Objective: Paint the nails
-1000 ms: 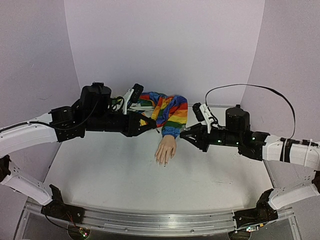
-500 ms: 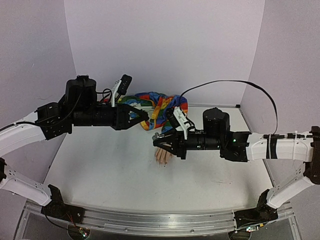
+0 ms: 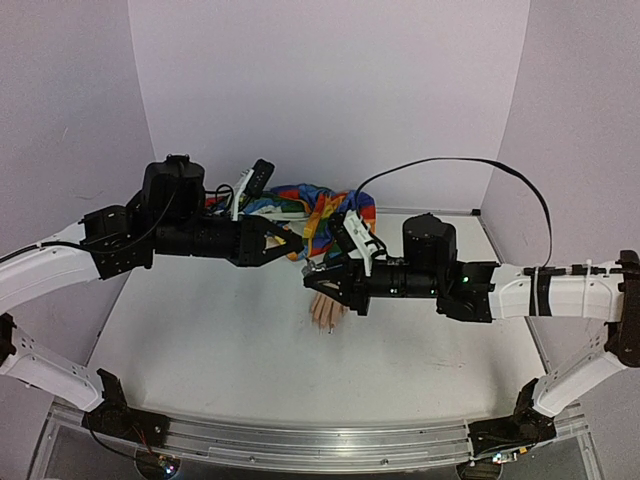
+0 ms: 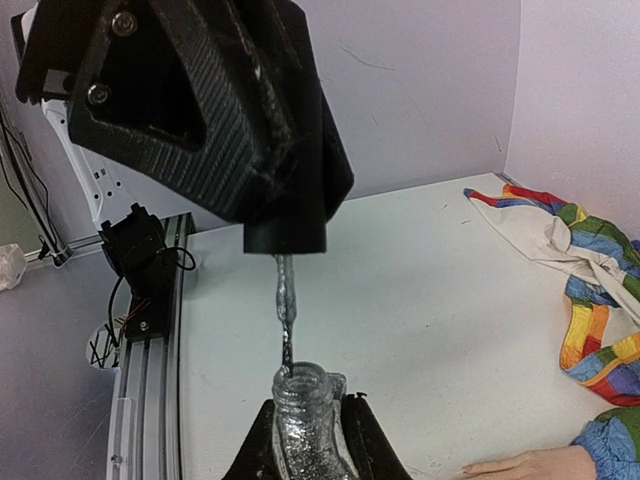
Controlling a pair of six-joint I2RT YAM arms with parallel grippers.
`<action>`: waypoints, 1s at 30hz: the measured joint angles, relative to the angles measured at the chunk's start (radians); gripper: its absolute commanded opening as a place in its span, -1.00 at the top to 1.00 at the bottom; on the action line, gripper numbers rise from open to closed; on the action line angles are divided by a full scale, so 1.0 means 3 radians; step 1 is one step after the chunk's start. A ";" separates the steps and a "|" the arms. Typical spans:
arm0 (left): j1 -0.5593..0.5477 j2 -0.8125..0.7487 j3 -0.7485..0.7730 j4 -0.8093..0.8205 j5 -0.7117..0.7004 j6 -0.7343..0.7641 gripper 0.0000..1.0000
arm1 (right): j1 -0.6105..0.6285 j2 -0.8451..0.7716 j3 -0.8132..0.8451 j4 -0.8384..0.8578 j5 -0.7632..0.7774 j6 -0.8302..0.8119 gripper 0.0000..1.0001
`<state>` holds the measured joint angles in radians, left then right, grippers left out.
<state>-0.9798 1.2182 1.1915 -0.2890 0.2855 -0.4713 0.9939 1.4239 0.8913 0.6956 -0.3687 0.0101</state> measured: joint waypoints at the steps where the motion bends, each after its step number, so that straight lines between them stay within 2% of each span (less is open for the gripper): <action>1: 0.0000 0.0009 0.0000 0.0000 0.0004 0.0000 1.00 | 0.0000 0.0000 0.0000 0.0001 0.0004 -0.0017 1.00; 30: 0.0006 0.0083 0.0000 0.0003 0.0084 0.0003 1.00 | 0.0001 0.0061 0.0093 -0.0037 0.0046 -0.0142 1.00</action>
<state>-0.9779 1.2430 1.1915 -0.2882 0.3107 -0.4706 0.9943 1.4422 0.9192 0.6846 -0.3550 -0.0326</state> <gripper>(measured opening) 0.144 0.163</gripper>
